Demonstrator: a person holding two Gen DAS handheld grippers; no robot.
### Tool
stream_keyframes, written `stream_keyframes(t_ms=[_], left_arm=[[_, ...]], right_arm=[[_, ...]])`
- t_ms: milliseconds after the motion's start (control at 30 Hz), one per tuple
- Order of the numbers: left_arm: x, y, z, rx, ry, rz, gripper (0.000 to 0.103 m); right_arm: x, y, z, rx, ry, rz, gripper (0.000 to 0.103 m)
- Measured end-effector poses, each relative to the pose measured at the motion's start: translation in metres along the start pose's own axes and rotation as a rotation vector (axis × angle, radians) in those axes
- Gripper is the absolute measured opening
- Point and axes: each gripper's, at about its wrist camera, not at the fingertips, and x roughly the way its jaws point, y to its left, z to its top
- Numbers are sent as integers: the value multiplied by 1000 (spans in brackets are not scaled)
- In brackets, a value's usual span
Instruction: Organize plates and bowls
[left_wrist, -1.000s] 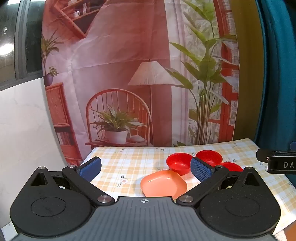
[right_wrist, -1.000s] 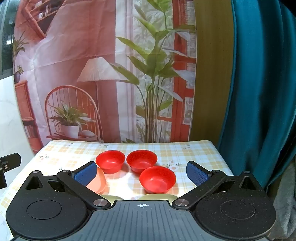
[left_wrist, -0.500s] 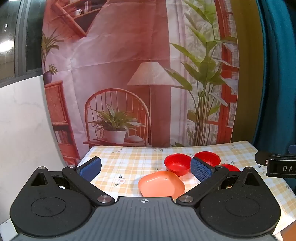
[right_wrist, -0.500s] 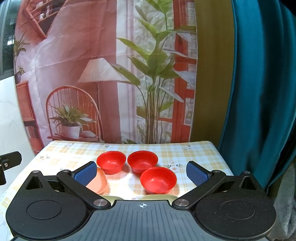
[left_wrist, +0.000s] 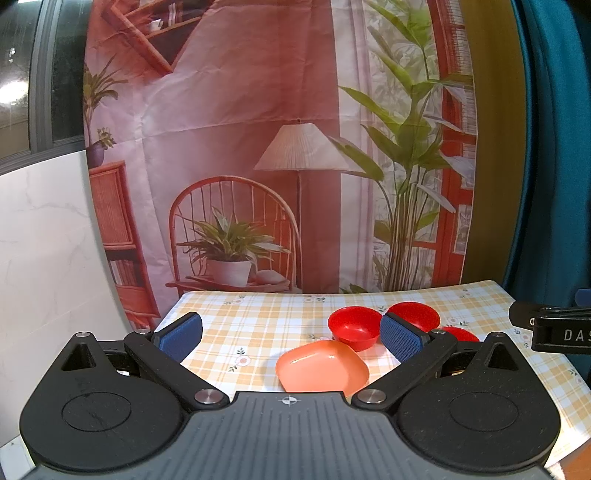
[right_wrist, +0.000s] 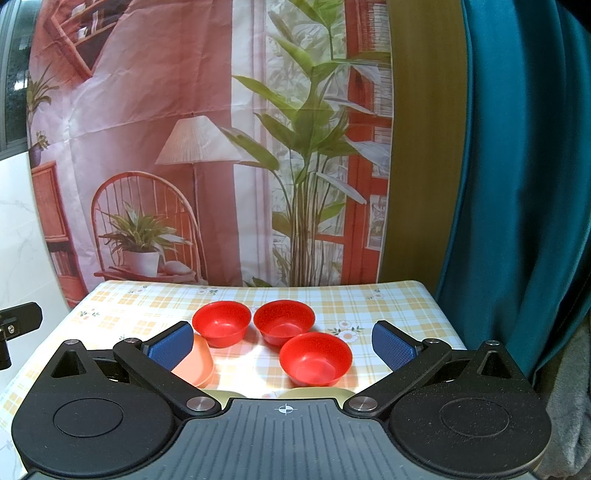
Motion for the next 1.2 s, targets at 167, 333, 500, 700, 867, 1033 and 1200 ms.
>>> stream_keyframes(t_ms=[167,333,500,700,867,1033,1200], left_arm=[[-1,1,1,0,-1,1,103],[-1,1,1,0,-2,1,103],[-1,2,1,-1,-3,2,103],[-2,2,2,-1,-4,2,103],[-2,2,1,-1,-4,2,103],[-2,2,2,-1,-4,2,103],[-2,2,1,-1,-5,3,103]], right_arm=[[0,0,0,0,-1,0,103],[-1,1,2,0,0,0,103],[0,1,1,0,-1,0,103],[-1,1,1,0,-1,0,103],[-1,1,2,0,-2,-1,103],[-1,1,2,-1,-2,0,103],[0,1,1,0,-2,-1,103]])
